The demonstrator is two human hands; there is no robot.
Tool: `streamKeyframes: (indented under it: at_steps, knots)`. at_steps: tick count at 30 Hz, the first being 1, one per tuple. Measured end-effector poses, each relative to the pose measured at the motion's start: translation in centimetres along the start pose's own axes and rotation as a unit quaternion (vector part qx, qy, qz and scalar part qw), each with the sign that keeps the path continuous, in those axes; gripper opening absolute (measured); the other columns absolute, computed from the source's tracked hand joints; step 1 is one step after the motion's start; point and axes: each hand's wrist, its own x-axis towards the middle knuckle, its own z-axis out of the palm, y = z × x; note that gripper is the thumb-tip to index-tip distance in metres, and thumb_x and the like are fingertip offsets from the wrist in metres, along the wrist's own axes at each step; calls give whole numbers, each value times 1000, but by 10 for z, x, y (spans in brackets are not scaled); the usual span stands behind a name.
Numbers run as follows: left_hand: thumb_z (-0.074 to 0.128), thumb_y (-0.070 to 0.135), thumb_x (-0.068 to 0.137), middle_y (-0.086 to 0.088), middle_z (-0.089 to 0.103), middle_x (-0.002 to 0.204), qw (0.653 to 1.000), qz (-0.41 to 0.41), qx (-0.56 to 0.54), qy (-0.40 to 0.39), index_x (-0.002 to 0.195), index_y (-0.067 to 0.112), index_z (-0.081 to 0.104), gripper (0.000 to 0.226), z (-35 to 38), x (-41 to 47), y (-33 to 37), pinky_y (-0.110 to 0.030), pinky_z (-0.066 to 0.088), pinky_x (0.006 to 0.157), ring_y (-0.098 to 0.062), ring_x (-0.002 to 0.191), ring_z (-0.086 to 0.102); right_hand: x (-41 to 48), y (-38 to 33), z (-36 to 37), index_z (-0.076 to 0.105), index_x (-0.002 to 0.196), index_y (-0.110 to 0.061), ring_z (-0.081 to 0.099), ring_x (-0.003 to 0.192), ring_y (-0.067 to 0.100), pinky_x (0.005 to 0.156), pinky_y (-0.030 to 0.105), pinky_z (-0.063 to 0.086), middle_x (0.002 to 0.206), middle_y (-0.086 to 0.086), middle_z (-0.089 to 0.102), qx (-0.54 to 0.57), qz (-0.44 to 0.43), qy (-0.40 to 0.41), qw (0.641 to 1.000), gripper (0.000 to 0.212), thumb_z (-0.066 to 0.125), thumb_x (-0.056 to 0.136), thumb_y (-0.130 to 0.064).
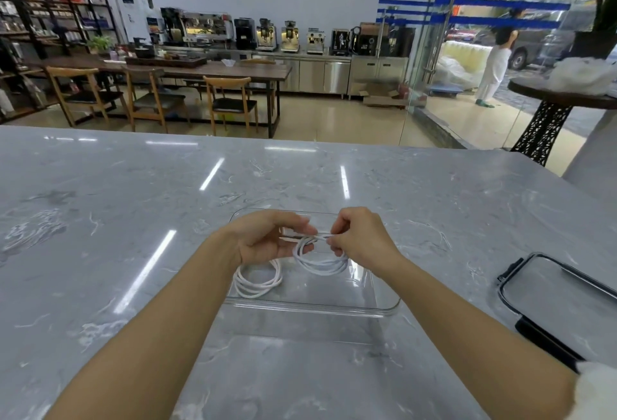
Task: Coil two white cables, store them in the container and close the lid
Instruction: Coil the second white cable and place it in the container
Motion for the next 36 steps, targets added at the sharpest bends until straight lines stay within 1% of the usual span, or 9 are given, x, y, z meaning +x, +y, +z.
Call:
streamKeyframes:
  at_steps: [1,3,7,10,13,18,26,31,36]
  knots:
    - [57,-4,81,-18,68,82,1000,-6,27,-5,91,-9,64,12,-3,4,1,-29,58,74,-27,81,64,3,0,2,54,63,-14,64,67,22,62,30,52,70,8,64,-23,-6,-5,1000,23,69,75,-2]
    - [61,-11,75,-16,68,83,978,4,207,25,83,0,68,15,-7,12,0,-31,52,76,-24,79,62,9,1,8,51,61,-19,62,74,21,57,24,46,75,4,62,-86,-24,-27,996,26,68,75,-5]
    - [67,-7,70,0,60,72,823,68,558,73,68,19,54,29,2,29,-6,-31,46,63,-17,66,56,22,10,26,48,66,-21,58,84,24,65,28,45,92,7,60,-165,-37,-67,983,24,61,77,-3]
    - [65,-1,73,-4,59,84,741,101,659,81,76,16,51,22,8,43,-18,-30,42,65,-22,76,55,28,12,30,55,87,-15,58,92,27,71,34,47,104,10,60,-222,-44,-96,969,11,59,81,-6]
    - [57,2,78,-13,63,101,693,94,710,82,94,8,57,17,13,52,-29,-32,40,68,-30,90,59,28,11,33,53,100,-12,57,100,32,67,32,37,113,13,58,-328,-69,-129,933,15,52,85,-8]
    - [52,8,81,-17,62,105,669,91,733,83,95,6,54,14,12,53,-34,-33,38,65,-33,94,58,28,19,39,46,118,-8,56,105,34,69,34,36,117,15,56,-411,-91,-161,893,30,45,88,-9]
    - [52,28,84,-10,61,112,631,99,765,86,105,11,52,27,13,46,-29,-33,40,71,-29,98,57,20,13,31,49,113,-6,55,104,34,71,35,33,115,14,56,-447,-173,-135,867,29,50,89,-21]
    - [49,46,84,0,63,111,631,185,743,128,107,17,51,37,29,28,-8,-32,43,74,-22,97,58,6,2,3,47,120,-8,57,97,32,74,38,42,109,12,59,-406,-220,-57,885,36,49,89,-27]
    - [45,52,83,6,61,117,645,297,684,169,121,26,49,46,76,12,0,-34,47,80,-17,105,57,-12,14,-50,55,113,-10,60,83,33,70,37,39,97,11,65,-380,-300,28,875,37,56,82,-30]
